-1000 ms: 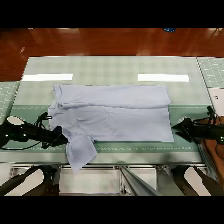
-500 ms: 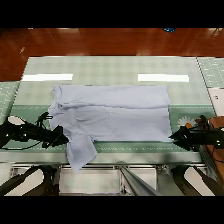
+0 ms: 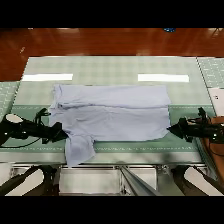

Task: Fold the shirts.

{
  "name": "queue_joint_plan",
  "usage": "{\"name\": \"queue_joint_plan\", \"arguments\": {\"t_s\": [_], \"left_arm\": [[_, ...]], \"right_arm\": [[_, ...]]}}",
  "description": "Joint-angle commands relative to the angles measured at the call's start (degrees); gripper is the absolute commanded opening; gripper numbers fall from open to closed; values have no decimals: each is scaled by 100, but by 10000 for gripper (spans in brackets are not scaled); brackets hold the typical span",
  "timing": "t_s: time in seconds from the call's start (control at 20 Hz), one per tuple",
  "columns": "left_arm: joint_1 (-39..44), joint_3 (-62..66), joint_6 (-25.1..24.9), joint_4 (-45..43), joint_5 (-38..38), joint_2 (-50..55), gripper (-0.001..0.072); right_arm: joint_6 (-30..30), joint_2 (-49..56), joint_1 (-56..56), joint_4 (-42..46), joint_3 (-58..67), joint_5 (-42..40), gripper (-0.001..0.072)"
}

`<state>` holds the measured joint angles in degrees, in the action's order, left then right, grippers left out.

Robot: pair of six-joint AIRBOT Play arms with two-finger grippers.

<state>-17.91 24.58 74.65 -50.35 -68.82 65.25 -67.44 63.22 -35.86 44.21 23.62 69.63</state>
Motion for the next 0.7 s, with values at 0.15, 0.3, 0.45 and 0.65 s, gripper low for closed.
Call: {"name": "queue_joint_plan", "arguments": {"t_s": [0.15,0.3,0.45,0.65], "left_arm": [[-595,1259,-201,579,-291,-221,16],[-544,1899,-208,946,-44,85,16],[-131,2531,-219,944,245,837,16],[221,3613,-37,946,321,1939,16]], "right_arm": [[162,39,28,-225,999,271,26],[103,210,525,-214,1464,-114,26],[-48,789,1185,-273,2124,-839,26],[-332,1904,1628,-273,3263,-1104,26]]}}
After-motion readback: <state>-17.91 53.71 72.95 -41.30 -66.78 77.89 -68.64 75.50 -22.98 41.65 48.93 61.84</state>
